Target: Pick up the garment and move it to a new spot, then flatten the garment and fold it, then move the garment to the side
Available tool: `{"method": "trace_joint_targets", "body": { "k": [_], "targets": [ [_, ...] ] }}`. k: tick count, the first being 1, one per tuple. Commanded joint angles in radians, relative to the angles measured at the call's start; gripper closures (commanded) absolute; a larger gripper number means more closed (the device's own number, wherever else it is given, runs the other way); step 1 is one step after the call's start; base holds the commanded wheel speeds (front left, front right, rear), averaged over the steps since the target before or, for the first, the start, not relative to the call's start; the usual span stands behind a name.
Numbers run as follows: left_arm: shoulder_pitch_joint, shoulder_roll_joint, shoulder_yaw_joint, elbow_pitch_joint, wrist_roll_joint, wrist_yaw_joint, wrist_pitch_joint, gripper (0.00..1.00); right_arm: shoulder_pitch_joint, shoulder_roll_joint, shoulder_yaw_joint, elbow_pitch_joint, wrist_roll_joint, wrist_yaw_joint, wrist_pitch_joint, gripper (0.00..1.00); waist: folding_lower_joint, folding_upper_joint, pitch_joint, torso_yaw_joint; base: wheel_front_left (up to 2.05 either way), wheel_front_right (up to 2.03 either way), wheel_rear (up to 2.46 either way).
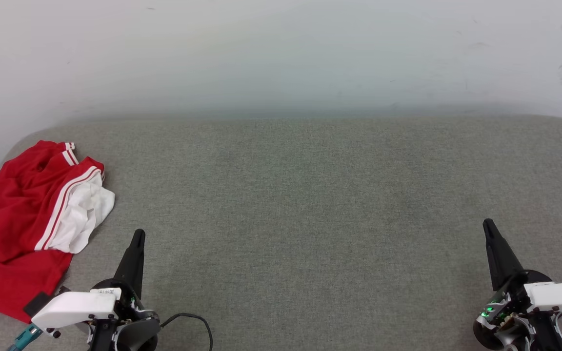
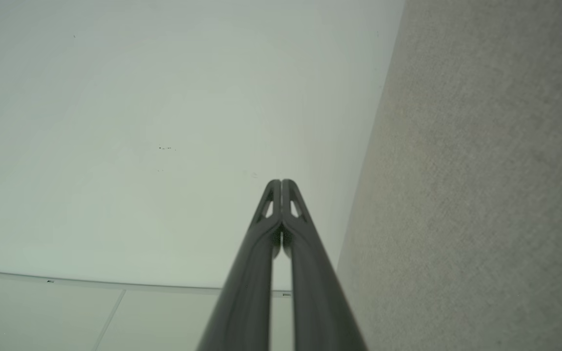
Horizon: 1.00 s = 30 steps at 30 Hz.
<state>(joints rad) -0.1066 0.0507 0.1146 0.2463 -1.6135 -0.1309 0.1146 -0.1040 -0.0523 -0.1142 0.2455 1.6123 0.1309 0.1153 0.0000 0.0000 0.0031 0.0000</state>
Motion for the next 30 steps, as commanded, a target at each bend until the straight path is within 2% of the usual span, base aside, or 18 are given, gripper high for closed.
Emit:
{"method": "trace_joint_targets", "body": {
  "k": [1,30],
  "targets": [
    [-0.006,-0.001,0.002,-0.001,0.002,-0.002,0.002,1.0,-0.011,0.004,0.001,0.001,0.001,0.0,0.001,1.0,0.0,0.0,0.0,0.0,0.0,0.0,0.0],
    [-0.006,-0.001,0.002,-0.001,0.002,-0.002,0.002,1.0,-0.011,0.004,0.001,0.001,0.001,0.0,0.001,1.0,0.0,0.0,0.0,0.0,0.0,0.0,0.0]
  ]
}}
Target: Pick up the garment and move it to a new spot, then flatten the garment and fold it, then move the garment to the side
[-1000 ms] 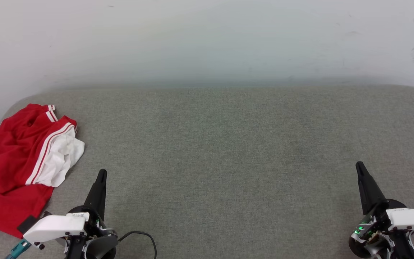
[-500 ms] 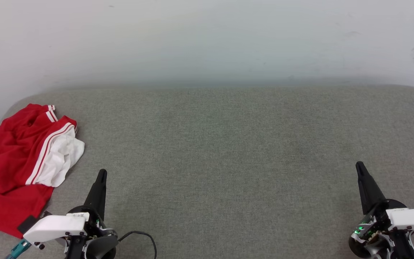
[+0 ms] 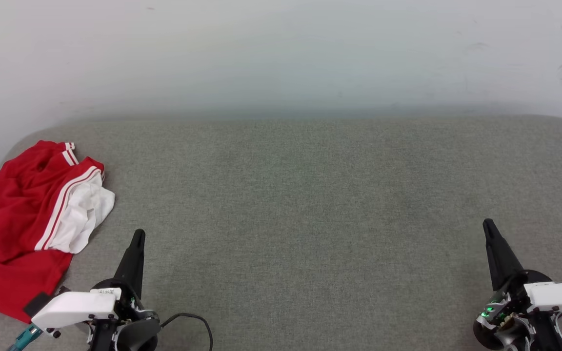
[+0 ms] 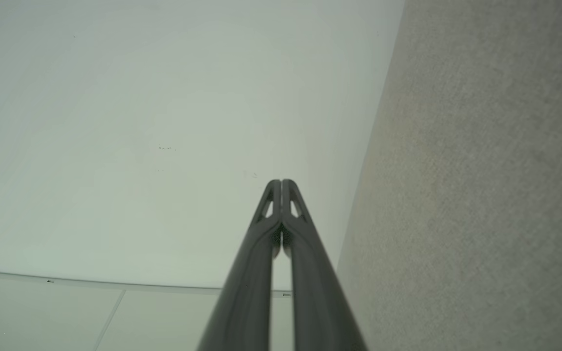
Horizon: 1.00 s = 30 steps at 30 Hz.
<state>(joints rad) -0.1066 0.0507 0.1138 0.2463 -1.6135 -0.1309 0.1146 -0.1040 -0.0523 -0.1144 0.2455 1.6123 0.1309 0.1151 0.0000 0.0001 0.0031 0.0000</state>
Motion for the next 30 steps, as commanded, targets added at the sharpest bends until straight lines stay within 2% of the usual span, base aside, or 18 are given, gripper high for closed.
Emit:
{"method": "trace_joint_targets", "body": {
  "k": [1,2,11,17,30],
  "targets": [
    [-0.006,-0.001,0.003,-0.001,0.002,-0.002,0.002,1.0,-0.011,0.004,0.001,0.001,0.001,0.0,0.001,1.0,0.0,-0.0001,0.0,0.0,0.0,0.0,0.0],
    [0.0,0.0,0.001,0.0,0.0,0.0,0.0,0.0,0.0,0.0,0.0,0.0,0.0,0.0,0.0,0.0,0.0,-0.0001,0.0,0.0,0.0,0.0,0.0],
    [0.027,-0.002,-0.012,0.003,0.029,0.0,-0.032,0.0,0.033,0.001,0.003,0.011,-0.039,0.0,-0.032,0.0,0.0,-0.0001,0.001,0.0,0.0,0.0,0.0],
    [0.028,-0.002,0.003,-0.017,0.124,0.008,-0.062,0.0,0.042,0.001,-0.005,-0.019,-0.147,0.0,-0.061,0.0,0.0,-0.0001,0.002,0.0,0.0,0.0,0.0],
    [0.037,-0.001,-0.037,-0.113,0.419,0.101,-0.119,0.0,0.06,0.001,0.006,-0.117,-0.442,0.0,-0.118,0.0,0.0,-0.0001,0.005,0.002,0.0,0.0,0.0]
  ]
}}
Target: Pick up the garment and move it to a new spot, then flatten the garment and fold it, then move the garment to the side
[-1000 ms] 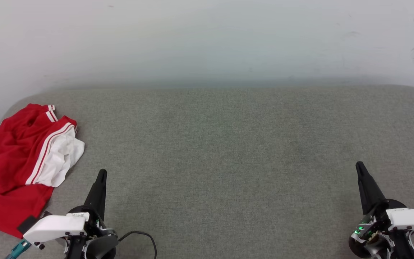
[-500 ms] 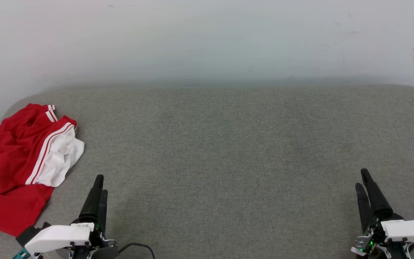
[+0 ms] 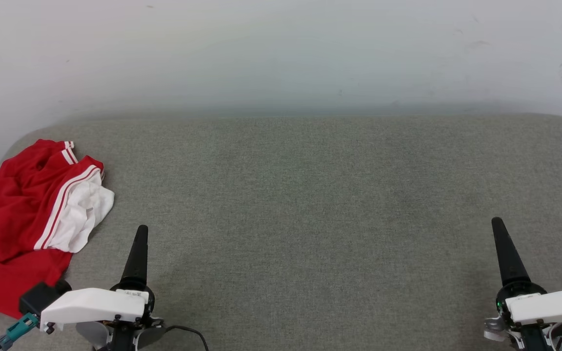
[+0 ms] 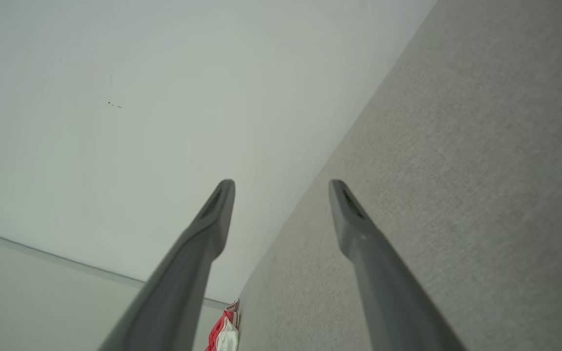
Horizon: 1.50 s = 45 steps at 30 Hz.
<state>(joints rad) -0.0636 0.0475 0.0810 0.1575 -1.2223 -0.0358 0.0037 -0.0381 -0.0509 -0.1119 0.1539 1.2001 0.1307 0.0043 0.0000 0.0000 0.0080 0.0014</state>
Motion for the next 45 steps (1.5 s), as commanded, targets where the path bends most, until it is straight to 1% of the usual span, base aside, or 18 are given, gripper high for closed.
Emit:
{"method": "trace_joint_targets", "body": {
  "k": [1,8,16,26,35,36,45],
  "targets": [
    [-0.005,0.002,-0.009,-0.029,0.051,0.013,-0.012,0.0,-0.004,0.0,0.007,-0.032,-0.056,0.0,-0.012,0.0,0.0,0.0,0.0,0.0,0.0,0.0,0.0],
    [0.004,0.002,-0.035,-0.051,0.188,0.052,-0.039,0.0,0.012,0.0,0.035,-0.064,-0.22,0.0,-0.039,0.0,0.0,0.0,0.0,0.001,0.0,0.0,0.0],
    [0.012,0.002,-0.061,-0.062,0.341,0.087,-0.068,0.0,0.03,0.0,0.048,-0.064,-0.37,0.0,-0.068,0.0,0.0,0.0,0.0,0.004,0.0,0.0,0.0],
    [0.024,0.003,-0.085,-0.073,0.503,0.117,-0.101,0.0,0.049,0.0,0.058,-0.072,-0.526,0.0,-0.101,0.0,0.0,0.0,-0.002,0.006,0.0,0.0,0.0],
    [0.032,0.012,-0.115,-0.083,0.628,0.143,-0.128,0.0,0.064,0.0,0.064,-0.08,-0.654,0.0,-0.128,0.0,0.0,0.0,-0.002,0.008,0.0,0.0,0.0],
    [0.034,0.016,-0.126,-0.085,0.666,0.151,-0.136,0.0,0.069,0.0,0.066,-0.083,-0.694,0.0,-0.136,0.0,0.0,0.0,-0.002,0.009,0.0,0.0,0.0],
    [0.039,0.025,-0.157,-0.099,0.765,0.178,-0.16,0.0,0.078,0.0,0.073,-0.093,-0.804,0.0,-0.16,0.0,0.0,0.0,-0.003,0.01,0.0,0.0,0.0]
  ]
}}
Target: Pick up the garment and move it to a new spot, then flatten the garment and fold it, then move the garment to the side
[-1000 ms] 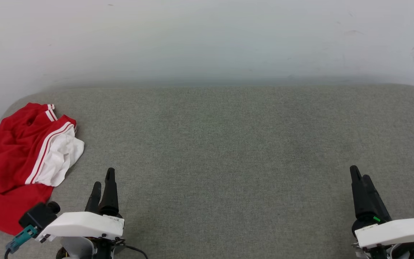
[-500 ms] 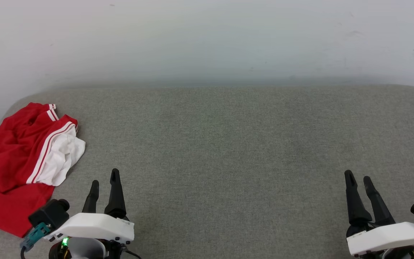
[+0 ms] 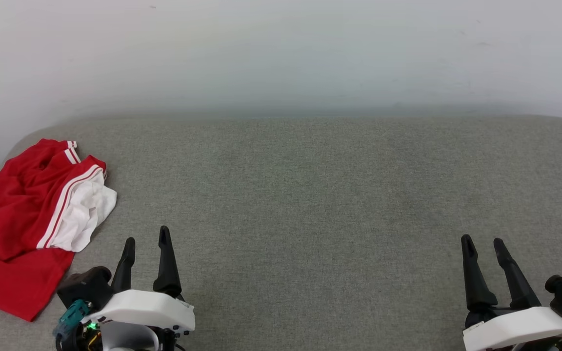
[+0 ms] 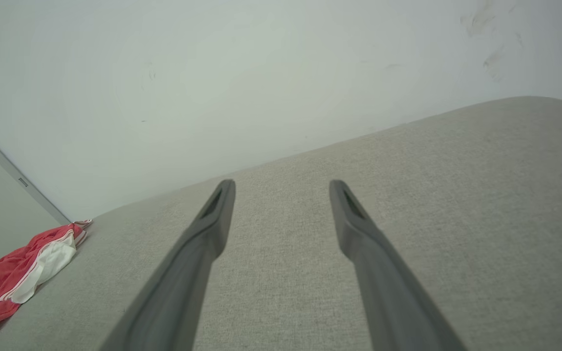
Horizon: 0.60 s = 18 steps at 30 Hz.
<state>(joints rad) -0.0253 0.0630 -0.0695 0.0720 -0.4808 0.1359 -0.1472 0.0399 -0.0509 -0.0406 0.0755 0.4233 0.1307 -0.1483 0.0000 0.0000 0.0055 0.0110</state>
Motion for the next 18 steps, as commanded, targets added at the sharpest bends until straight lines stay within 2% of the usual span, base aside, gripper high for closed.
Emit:
{"method": "trace_joint_targets", "body": {
  "k": [1,18],
  "targets": [
    [0.002,0.01,-0.01,-0.015,0.035,0.009,-0.011,0.0,0.002,0.0,0.002,-0.015,-0.038,0.0,-0.011,0.0,0.0,0.0,0.0,0.0,0.0,0.0,0.0],
    [0.016,0.014,-0.042,-0.037,0.183,0.028,-0.051,0.0,0.021,0.001,-0.001,-0.041,-0.191,0.0,-0.049,0.0,0.0,0.0,0.0,0.004,0.0,0.0,0.0]
  ]
}}
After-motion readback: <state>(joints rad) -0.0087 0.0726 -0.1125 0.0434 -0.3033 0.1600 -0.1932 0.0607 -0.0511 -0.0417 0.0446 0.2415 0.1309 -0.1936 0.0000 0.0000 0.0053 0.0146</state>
